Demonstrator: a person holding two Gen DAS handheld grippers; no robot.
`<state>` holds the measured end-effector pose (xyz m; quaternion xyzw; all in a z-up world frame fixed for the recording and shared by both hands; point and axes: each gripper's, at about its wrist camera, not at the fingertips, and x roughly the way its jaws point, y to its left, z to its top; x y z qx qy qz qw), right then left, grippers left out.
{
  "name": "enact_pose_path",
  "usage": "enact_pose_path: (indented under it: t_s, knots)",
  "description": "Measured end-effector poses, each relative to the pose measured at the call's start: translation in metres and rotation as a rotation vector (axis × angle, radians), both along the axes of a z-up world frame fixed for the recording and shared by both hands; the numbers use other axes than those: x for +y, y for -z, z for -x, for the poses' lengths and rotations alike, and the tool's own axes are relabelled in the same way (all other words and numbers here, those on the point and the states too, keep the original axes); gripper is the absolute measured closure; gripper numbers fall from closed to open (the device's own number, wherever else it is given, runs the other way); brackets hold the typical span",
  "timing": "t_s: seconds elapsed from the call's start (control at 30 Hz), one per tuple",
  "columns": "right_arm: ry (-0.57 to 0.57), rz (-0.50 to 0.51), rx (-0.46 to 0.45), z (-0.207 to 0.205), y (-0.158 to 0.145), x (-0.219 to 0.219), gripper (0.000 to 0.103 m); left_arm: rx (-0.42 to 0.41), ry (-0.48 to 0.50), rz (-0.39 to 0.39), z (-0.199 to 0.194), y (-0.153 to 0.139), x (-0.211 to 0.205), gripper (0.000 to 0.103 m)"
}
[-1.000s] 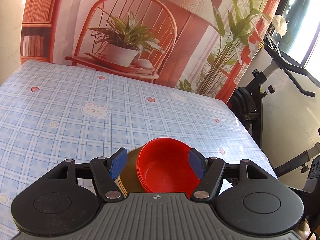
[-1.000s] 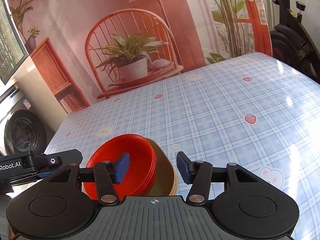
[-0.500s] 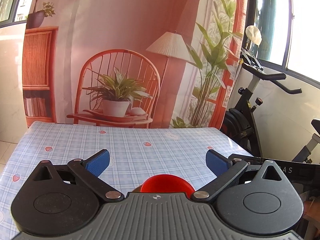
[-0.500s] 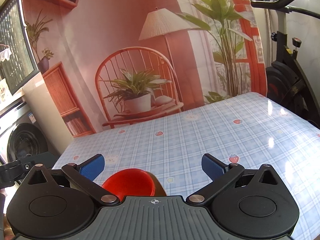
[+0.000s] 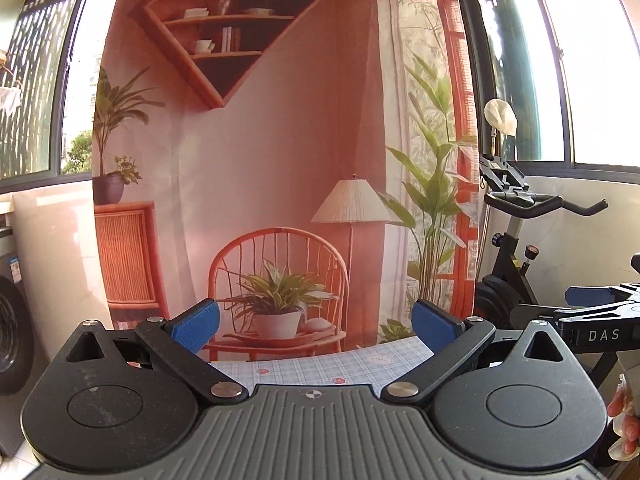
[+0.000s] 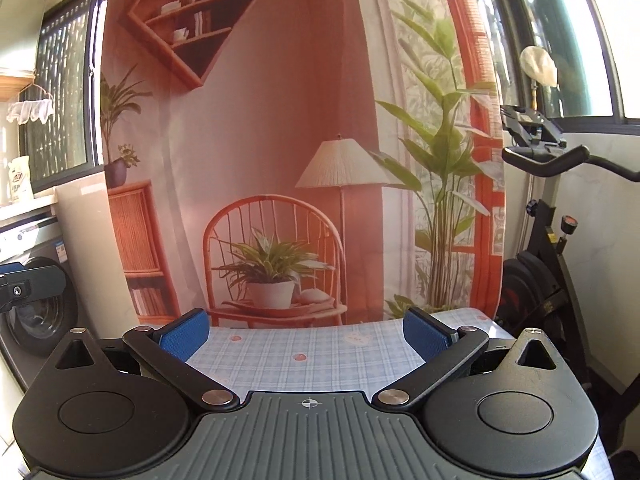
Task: Organize plates and bowls
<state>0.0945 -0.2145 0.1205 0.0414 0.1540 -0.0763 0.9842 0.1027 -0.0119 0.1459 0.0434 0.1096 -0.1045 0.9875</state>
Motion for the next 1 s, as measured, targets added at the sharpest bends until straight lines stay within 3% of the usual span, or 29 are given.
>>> enact_pose_path:
  t_s: [0.17, 0.33, 0.73, 1.0]
  knots:
    - [-0.01, 0.011, -0.046, 0.032, -0.032, 0.009, 0.0, -0.033, 0.015, 0.012, 0.031, -0.032, 0.002, 0.0]
    - [-0.025, 0.015, -0.067, 0.057, -0.045, 0.022, 0.0, -0.047, -0.031, 0.006, 0.05, -0.041, -0.002, 0.0]
    - [-0.046, 0.044, -0.069, 0.069, -0.046, 0.037, 0.0, 0.019, -0.043, 0.045, 0.042, -0.032, 0.005, 0.0]
    - [-0.033, 0.05, -0.058, 0.066, -0.044, 0.035, 0.0, 0.055, 0.006, 0.062, 0.036, -0.024, 0.004, 0.0]
